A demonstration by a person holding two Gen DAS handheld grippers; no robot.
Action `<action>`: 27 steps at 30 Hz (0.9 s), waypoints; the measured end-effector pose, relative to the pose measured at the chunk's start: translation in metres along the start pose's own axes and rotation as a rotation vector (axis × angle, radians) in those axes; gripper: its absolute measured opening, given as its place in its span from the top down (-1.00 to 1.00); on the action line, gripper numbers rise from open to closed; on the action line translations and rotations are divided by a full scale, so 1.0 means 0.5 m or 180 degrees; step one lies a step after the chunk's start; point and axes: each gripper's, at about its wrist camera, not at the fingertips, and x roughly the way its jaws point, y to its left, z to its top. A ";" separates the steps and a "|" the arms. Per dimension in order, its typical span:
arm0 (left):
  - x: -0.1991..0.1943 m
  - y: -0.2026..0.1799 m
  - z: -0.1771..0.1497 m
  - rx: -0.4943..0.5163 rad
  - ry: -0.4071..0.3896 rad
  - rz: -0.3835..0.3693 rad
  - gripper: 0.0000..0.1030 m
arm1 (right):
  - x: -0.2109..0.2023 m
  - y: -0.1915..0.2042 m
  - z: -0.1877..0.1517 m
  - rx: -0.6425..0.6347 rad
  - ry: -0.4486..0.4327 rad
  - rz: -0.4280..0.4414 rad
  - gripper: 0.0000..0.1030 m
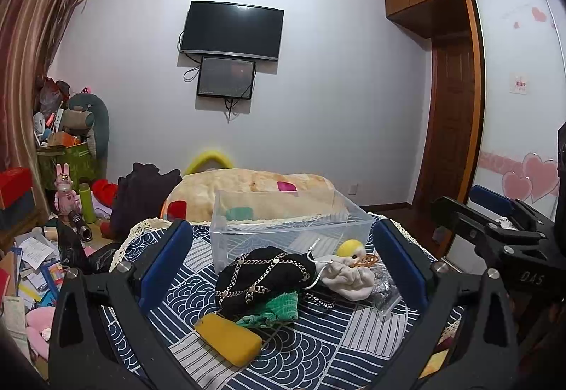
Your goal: Organize soft objects
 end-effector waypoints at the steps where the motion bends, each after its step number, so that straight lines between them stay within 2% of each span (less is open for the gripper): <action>1: 0.000 0.000 0.000 0.0000 0.0001 0.0001 -1.00 | -0.001 0.000 0.000 0.0000 0.0000 -0.0001 -1.00; 27: -0.004 -0.002 0.000 -0.0002 -0.0016 -0.0012 -1.00 | -0.006 0.003 0.000 0.0003 -0.0039 0.0026 -1.00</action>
